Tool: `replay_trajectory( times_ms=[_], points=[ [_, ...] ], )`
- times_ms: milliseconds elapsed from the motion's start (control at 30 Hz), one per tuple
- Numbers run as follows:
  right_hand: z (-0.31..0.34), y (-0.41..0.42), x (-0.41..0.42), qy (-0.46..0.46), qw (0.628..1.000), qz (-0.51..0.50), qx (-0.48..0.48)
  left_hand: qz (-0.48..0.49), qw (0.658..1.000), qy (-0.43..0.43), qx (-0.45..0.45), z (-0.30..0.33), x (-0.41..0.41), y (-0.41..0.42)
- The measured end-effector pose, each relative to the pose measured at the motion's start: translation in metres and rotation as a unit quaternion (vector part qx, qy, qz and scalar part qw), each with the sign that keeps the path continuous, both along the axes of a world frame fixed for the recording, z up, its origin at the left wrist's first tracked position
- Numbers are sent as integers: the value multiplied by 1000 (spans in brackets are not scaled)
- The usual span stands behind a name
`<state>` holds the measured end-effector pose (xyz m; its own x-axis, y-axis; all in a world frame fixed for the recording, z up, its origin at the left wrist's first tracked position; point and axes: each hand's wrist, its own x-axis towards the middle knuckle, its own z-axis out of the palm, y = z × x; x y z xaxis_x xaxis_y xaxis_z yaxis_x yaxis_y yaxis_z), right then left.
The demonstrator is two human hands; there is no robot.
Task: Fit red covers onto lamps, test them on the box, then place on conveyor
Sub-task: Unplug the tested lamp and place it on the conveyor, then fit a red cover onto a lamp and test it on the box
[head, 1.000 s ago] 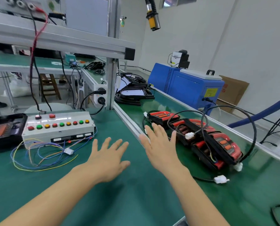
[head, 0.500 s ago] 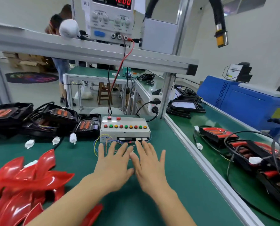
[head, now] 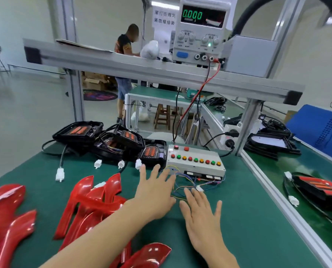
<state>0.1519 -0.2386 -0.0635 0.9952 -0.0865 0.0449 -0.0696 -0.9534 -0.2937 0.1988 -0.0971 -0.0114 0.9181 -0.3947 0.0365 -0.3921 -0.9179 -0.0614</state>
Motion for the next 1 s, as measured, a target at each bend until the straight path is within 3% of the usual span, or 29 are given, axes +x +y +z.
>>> replay_trajectory(
  times_ms=[300,567,1000],
  points=[
    [-6,-2,-4,32,999,-6,32,117,975,-189,2,24,76,58],
    [-11,-3,2,26,999,-18,32,128,974,-173,70,15,125,92],
    [-12,-3,3,26,999,-22,33,103,965,-228,73,5,150,95]
  ],
)
